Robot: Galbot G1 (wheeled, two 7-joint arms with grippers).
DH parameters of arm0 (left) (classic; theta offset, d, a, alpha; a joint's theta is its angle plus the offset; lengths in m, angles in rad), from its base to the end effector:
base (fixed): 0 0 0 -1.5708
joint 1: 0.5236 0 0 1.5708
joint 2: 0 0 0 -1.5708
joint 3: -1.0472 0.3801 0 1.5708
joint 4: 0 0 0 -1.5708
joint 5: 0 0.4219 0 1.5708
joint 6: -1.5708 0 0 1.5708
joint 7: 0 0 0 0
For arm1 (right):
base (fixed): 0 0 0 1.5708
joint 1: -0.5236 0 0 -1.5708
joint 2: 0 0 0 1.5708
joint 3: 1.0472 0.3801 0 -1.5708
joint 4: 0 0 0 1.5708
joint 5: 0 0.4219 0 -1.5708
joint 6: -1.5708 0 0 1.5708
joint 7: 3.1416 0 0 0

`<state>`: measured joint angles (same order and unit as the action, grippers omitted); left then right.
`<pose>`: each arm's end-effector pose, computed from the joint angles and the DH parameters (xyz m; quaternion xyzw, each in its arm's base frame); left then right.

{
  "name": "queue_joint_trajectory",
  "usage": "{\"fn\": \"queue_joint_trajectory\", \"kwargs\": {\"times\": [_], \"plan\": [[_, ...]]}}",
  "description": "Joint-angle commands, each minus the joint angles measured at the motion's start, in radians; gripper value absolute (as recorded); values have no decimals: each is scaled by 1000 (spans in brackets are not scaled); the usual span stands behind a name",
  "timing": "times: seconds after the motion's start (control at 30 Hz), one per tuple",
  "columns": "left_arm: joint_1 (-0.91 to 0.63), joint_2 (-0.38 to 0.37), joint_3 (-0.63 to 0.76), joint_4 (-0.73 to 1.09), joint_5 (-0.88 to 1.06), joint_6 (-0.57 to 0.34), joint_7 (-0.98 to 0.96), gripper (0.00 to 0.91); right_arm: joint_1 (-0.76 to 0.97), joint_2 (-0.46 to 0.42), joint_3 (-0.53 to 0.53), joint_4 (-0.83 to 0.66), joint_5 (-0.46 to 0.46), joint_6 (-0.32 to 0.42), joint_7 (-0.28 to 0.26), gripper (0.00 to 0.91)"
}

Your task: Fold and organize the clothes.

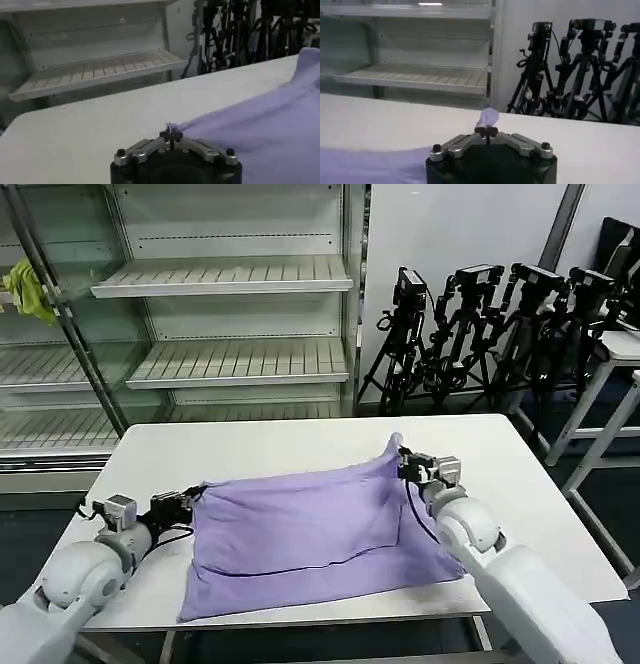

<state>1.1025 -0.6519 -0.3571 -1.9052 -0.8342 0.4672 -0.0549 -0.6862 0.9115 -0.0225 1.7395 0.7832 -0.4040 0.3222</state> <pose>0.3814 0.1520 -0.2205 -0.1440 -0.9645 -0.0698 0.2103 0.4656 -0.0187 -0.2269 0.1111 -0.9841 0.0409 0.1322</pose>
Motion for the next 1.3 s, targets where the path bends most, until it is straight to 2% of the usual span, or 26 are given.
{"fn": "queue_joint_trajectory", "kwargs": {"times": [0.03,0.4,0.67,0.7,0.73,0.97,1.3], "plan": [[152,57,-124,-148,-39,9,-17,50,-76,-106,37,157,20,1,8,0],[233,174,-136,-212,-85,34,-46,50,-206,-224,148,292,39,-7,5,0],[276,235,-136,-241,-125,57,-63,50,-309,-247,189,334,26,-7,0,0],[282,237,-135,-244,-127,57,-65,50,-311,-245,188,333,22,-10,5,867],[286,238,-134,-246,-125,57,-64,50,-312,-241,185,329,20,-22,21,907],[280,239,-110,-240,-115,55,-65,50,-260,-182,134,224,1,-39,46,907],[270,234,-97,-232,-114,50,-65,50,-78,-53,28,-15,-1,-33,9,907]]}}
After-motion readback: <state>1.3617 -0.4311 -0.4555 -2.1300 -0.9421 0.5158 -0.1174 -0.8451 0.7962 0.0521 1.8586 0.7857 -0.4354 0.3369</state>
